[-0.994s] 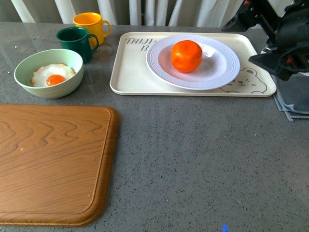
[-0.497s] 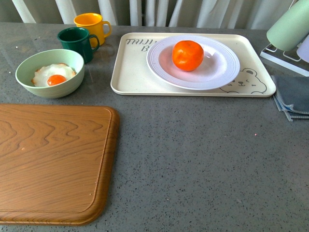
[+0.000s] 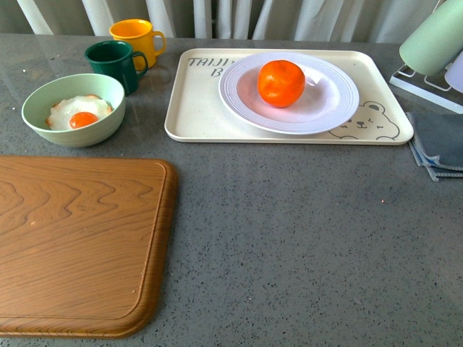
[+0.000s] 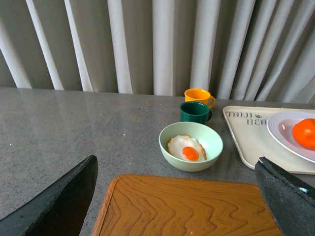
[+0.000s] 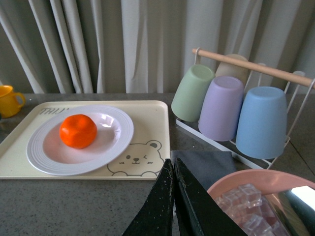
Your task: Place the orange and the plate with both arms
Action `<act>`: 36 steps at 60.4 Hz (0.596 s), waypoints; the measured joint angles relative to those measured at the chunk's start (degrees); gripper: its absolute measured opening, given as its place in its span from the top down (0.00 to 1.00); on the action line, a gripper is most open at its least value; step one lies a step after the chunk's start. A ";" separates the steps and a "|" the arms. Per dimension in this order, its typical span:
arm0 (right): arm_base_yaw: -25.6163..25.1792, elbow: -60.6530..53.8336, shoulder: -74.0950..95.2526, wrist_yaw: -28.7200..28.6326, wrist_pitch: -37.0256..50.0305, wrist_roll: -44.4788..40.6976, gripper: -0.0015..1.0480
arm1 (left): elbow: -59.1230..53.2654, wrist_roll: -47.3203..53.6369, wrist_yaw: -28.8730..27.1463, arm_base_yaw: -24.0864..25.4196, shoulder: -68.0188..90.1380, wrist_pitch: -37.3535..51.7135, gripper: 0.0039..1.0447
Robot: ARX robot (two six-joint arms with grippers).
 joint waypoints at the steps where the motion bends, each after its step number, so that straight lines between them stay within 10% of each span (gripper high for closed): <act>1: -0.02 -0.37 -1.05 -0.09 -0.70 0.00 0.98 | 0.00 0.00 0.00 0.00 0.00 0.00 0.08; 36: -0.09 -3.82 -20.20 -0.39 -14.78 -0.04 0.98 | 0.00 0.02 0.00 0.00 0.00 0.00 0.08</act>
